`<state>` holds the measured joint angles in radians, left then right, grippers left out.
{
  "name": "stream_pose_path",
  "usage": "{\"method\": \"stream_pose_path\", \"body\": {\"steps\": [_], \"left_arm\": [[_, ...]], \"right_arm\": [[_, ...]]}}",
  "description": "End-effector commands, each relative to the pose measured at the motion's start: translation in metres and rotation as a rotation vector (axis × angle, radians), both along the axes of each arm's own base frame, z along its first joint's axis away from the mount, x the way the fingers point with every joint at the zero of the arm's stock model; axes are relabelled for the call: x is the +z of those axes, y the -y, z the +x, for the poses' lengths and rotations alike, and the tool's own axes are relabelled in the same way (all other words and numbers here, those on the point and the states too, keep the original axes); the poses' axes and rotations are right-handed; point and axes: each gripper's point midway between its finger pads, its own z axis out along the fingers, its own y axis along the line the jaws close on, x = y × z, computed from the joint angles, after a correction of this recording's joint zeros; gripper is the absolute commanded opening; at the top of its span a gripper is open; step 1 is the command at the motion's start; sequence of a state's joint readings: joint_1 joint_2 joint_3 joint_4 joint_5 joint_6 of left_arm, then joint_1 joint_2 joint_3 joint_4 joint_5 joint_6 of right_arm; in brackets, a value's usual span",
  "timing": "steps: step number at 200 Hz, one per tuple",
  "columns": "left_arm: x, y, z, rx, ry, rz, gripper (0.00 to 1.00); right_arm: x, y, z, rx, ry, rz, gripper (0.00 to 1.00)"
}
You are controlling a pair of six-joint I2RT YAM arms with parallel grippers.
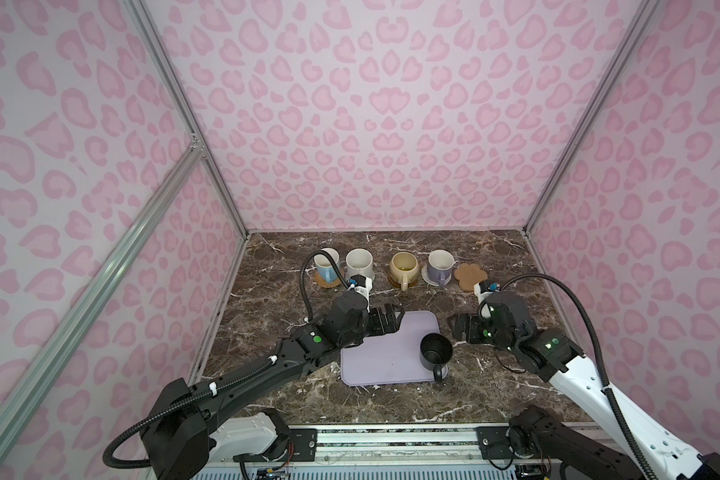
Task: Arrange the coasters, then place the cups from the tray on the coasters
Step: 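Lower the right gripper over the black mug on the tray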
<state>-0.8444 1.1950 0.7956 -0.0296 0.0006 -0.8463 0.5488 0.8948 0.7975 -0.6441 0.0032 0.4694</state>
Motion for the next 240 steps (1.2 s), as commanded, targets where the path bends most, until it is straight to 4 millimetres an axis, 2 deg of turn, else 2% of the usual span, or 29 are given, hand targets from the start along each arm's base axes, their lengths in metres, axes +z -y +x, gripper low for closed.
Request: {"method": "stream_pose_path", "body": {"steps": [1,48,79,99,119,154,208,240], "left_arm": [[-0.004,-0.003,-0.007,0.003,0.0,0.0,0.97],[-0.016,-0.01,-0.024,-0.013,0.003,0.07,0.97],[-0.026,-0.018,-0.029,0.01,-0.021,0.067,0.97],[-0.032,-0.02,-0.033,0.013,-0.042,0.075,0.97],[-0.033,-0.017,-0.038,0.005,-0.047,0.057,0.97],[-0.035,-0.007,-0.046,-0.021,-0.035,0.012,0.96],[-0.049,-0.006,-0.049,-0.012,-0.056,0.053,0.96],[-0.053,-0.005,-0.05,-0.013,-0.071,0.057,0.96]], "right_arm": [[-0.016,0.003,-0.012,-0.022,-0.035,-0.075,0.99],[-0.034,-0.013,-0.038,0.033,-0.016,-0.167,0.99],[-0.035,-0.032,-0.049,0.105,0.005,-0.165,0.99],[-0.044,-0.04,-0.056,0.126,-0.018,-0.169,0.97],[-0.055,-0.049,-0.062,0.149,-0.034,-0.16,0.97],[-0.067,-0.054,-0.071,0.164,-0.059,-0.157,0.97],[-0.082,-0.064,-0.075,0.197,-0.076,-0.153,0.93],[-0.091,-0.061,-0.071,0.161,-0.08,-0.188,0.85]]}}
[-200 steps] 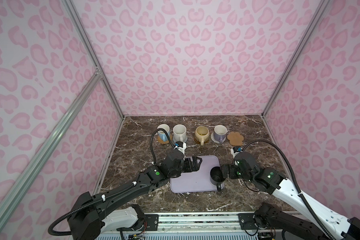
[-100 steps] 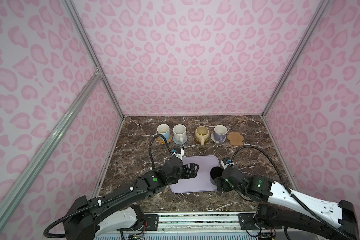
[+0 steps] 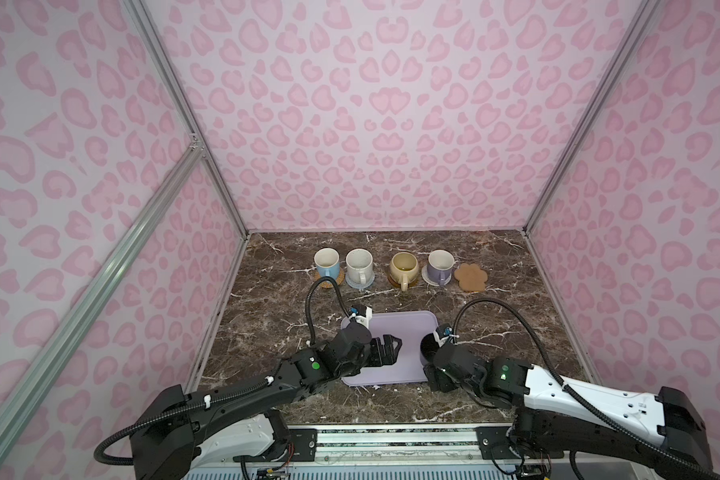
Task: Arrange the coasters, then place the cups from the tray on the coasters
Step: 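Lower the right gripper over the black mug on the tray, then grasp the black mug with the right gripper and lift it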
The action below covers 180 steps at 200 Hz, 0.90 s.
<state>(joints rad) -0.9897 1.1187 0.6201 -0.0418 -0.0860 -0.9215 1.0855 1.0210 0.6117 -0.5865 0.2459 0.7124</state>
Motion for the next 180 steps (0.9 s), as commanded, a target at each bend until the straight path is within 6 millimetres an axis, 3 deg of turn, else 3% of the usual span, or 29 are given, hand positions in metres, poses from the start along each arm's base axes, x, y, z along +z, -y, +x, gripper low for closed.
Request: {"method": "stream_pose_path", "body": {"steps": [1,55,76,117,180], "left_arm": [[0.002,0.002,0.004,0.02,0.007,-0.018,0.96],[-0.001,0.004,0.003,0.012,0.017,-0.011,0.96],[0.001,0.011,0.001,-0.017,0.039,-0.066,0.96],[0.004,0.021,-0.002,-0.046,0.054,-0.074,0.96],[0.006,0.017,0.0,-0.026,0.073,-0.052,0.96]], "right_arm": [[-0.004,0.001,0.005,-0.039,0.017,-0.008,0.85],[-0.016,0.006,0.005,-0.061,0.003,-0.122,0.65],[-0.023,0.005,0.003,-0.064,-0.011,-0.118,0.52],[-0.022,0.0,0.002,-0.054,-0.017,-0.088,0.34],[-0.013,-0.002,0.006,-0.047,0.008,-0.084,0.07]]}}
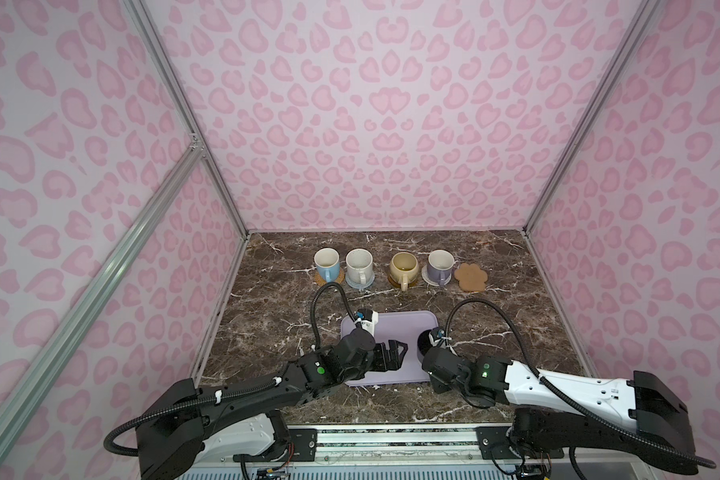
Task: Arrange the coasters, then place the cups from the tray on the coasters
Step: 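Grasp the black mug with the right gripper and lift it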
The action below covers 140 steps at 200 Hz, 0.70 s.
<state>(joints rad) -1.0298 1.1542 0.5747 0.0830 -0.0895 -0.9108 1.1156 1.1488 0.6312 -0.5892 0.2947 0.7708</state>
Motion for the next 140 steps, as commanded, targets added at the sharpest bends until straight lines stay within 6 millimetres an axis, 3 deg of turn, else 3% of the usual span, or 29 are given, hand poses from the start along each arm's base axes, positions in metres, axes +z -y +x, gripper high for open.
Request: {"method": "stream_pose_path", "body": {"steps": [1,74,140], "left_arm": [[0.013,0.002,0.006,0.017,0.043,-0.024,0.96],[0.026,0.002,0.01,0.023,0.075,-0.025,0.96],[0.063,0.017,0.02,0.006,0.118,-0.028,0.96]], "right_arm": [[0.006,-0.002,0.005,-0.004,0.031,0.003,0.07],[0.027,0.001,0.015,-0.017,0.095,-0.007,0.02],[0.059,0.017,0.045,-0.049,0.163,0.014,0.01]]}}
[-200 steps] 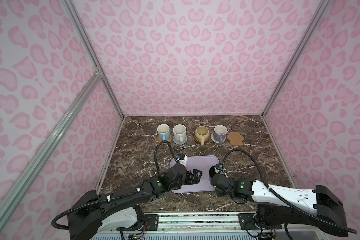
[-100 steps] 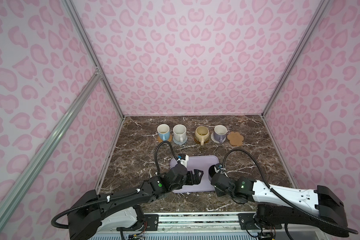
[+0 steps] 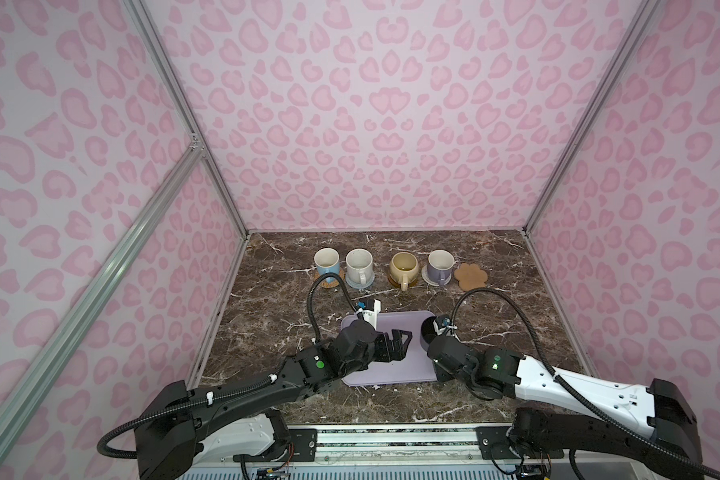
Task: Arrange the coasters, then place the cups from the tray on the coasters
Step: 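Grasp the black mug with the right gripper and lift it, then carry the black mug with the right gripper onto the cork paw coaster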
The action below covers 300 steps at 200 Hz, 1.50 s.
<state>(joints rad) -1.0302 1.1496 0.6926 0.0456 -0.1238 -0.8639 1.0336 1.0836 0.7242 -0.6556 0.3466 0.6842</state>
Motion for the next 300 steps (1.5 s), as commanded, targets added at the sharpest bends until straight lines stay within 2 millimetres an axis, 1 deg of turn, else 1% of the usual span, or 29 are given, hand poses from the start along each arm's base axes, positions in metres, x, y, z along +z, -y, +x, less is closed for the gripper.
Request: {"method": "stream_pose_path", "body": {"steps": [1,26,44,58,76,94,105,129,148,153,160,162,165,185,199,215,220,232,251,273,281,289,300], "left_arm": [[0.016,0.005,0.006,0.002,0.028,0.012,0.96],[0.032,0.017,0.012,-0.012,0.049,0.013,0.96],[0.049,0.031,0.02,-0.026,0.077,-0.003,0.96],[0.062,0.044,0.026,-0.043,0.107,-0.003,0.96],[0.073,0.052,0.036,-0.039,0.13,0.013,0.96],[0.083,0.059,0.044,-0.038,0.153,0.015,0.96],[0.087,0.062,0.05,-0.028,0.163,0.024,0.96],[0.089,0.073,0.064,-0.039,0.156,0.025,0.97],[0.095,0.079,0.076,-0.042,0.185,0.085,0.97],[0.094,0.08,0.08,-0.034,0.187,0.101,0.97],[0.088,0.079,0.086,-0.026,0.179,0.119,0.97],[0.096,0.081,0.089,-0.022,0.188,0.103,0.97],[0.1,0.081,0.091,-0.019,0.19,0.096,0.97],[0.1,0.088,0.103,-0.031,0.178,0.058,0.97],[0.096,0.093,0.112,-0.032,0.176,0.054,0.97],[0.092,0.095,0.123,-0.024,0.189,0.109,0.97],[0.087,0.094,0.126,-0.017,0.187,0.142,0.97],[0.085,0.093,0.133,-0.011,0.189,0.185,0.97],[0.081,0.099,0.14,-0.037,0.17,0.153,0.97],[0.074,0.106,0.146,-0.045,0.156,0.153,0.97],[0.074,0.11,0.147,-0.052,0.154,0.15,0.97],[0.071,0.112,0.148,-0.057,0.149,0.15,0.97],[0.069,0.116,0.15,-0.063,0.145,0.147,0.97]], "right_arm": [[0.016,0.007,0.019,-0.019,0.066,0.004,0.01],[0.024,0.016,0.035,-0.047,0.085,0.022,0.01],[0.029,0.024,0.05,-0.078,0.091,0.034,0.01],[0.03,0.03,0.064,-0.107,0.088,0.049,0.01],[0.029,0.038,0.082,-0.136,0.082,0.067,0.01],[0.029,0.049,0.098,-0.168,0.083,0.048,0.01],[0.03,0.056,0.107,-0.193,0.079,0.036,0.0],[0.029,0.071,0.127,-0.233,0.075,0.01,0.0],[0.027,0.078,0.144,-0.234,0.059,0.041,0.0],[0.027,0.082,0.148,-0.246,0.053,0.05,0.0],[0.027,0.085,0.154,-0.251,0.046,0.06,0.0],[0.027,0.086,0.155,-0.254,0.042,0.062,0.0],[0.027,0.088,0.158,-0.256,0.039,0.063,0.0],[0.026,0.1,0.173,-0.27,0.035,0.022,0.0],[0.025,0.11,0.183,-0.281,0.035,-0.007,0.0],[0.025,0.122,0.197,-0.306,0.044,0.015,0.0],[0.025,0.126,0.201,-0.319,0.047,0.028,0.0],[0.024,0.133,0.209,-0.332,0.043,0.051,0.0],[0.024,0.144,0.221,-0.35,0.041,0.04,0.0],[0.027,0.149,0.238,-0.339,0.072,0.031,0.0],[0.026,0.152,0.242,-0.319,0.076,0.006,0.0],[0.024,0.158,0.246,-0.319,0.078,-0.024,0.01],[0.021,0.163,0.251,-0.304,0.071,-0.033,0.01]]}}
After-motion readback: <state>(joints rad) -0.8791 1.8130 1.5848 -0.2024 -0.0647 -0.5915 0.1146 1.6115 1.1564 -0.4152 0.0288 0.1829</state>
